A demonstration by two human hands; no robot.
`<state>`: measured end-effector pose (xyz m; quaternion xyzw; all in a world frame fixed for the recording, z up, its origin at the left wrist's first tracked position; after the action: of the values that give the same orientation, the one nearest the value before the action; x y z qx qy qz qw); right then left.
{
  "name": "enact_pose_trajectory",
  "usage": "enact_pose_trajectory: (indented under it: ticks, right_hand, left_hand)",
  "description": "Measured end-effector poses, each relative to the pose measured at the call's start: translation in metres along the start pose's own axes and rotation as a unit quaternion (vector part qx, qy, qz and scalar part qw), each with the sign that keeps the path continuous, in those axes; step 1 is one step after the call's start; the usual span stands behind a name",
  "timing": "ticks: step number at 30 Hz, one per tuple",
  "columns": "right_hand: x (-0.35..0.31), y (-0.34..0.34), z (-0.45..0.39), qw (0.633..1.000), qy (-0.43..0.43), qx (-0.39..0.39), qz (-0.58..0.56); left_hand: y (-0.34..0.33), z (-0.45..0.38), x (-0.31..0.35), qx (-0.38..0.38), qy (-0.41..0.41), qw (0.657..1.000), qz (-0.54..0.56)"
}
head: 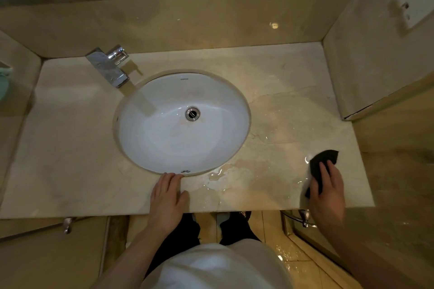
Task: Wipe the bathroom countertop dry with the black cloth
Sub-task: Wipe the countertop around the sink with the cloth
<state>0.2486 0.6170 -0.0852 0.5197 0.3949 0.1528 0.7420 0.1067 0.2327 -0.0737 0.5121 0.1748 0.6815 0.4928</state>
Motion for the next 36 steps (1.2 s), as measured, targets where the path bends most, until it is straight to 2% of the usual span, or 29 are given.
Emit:
enact_pose_trajectory:
  ticks: [5,12,17,21,23,26,29,32,36]
  right_hand:
    - [-0.051,-0.039,0.008,0.999,0.029,0.007,0.032]
    - [-0.145,-0.089,0.016,0.998,0.059,0.026,-0.008]
    - [-0.193,-0.096,0.013,0.986,-0.004,0.017,-0.168]
    - [-0.188,-0.058,0.009,0.963,-0.047,0.077,-0.254]
    - [-0.168,-0.038,0.019,0.972,-0.047,0.076,-0.215]
    - [-0.129,-0.035,0.045,0.993,-0.028,-0.016,-0.11]
    - [-0.108,-0.05,0.076,0.995,0.051,-0.084,-0.009]
    - [-0.12,-0.066,0.1,0.994,0.047,-0.097,0.0]
    - [-0.168,-0.096,0.125,0.997,0.012,-0.076,0.001]
  left_hand:
    - [0.005,-0.001,0.0,-0.007,-0.016,1.0,0.01]
    - [0.024,0.006,-0.005,-0.027,-0.084,0.995,0.045]
    - [0.038,0.003,-0.025,-0.098,-0.104,0.989,-0.046]
    - [0.056,-0.003,-0.048,-0.103,-0.123,0.978,-0.137]
    - [0.06,-0.006,-0.056,-0.106,-0.135,0.972,-0.16]
    - [0.059,-0.008,-0.065,-0.096,-0.124,0.976,-0.151]
    - [0.058,-0.01,-0.076,-0.063,-0.095,0.986,-0.124]
    - [0.061,-0.014,-0.084,-0.066,-0.095,0.983,-0.14]
    - [0.066,-0.02,-0.09,-0.079,-0.124,0.976,-0.16]
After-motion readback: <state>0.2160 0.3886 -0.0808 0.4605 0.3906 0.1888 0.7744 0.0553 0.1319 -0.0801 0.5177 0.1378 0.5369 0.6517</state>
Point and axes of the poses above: each hand's wrist, its own z-axis away from the middle knuckle, its own y-axis out of the back of the hand, x = y × z, the point moved 1 cm from there along -z, towards the middle knuckle, and after that the axes turned 6 degrees about z, right-handed, at the moved point
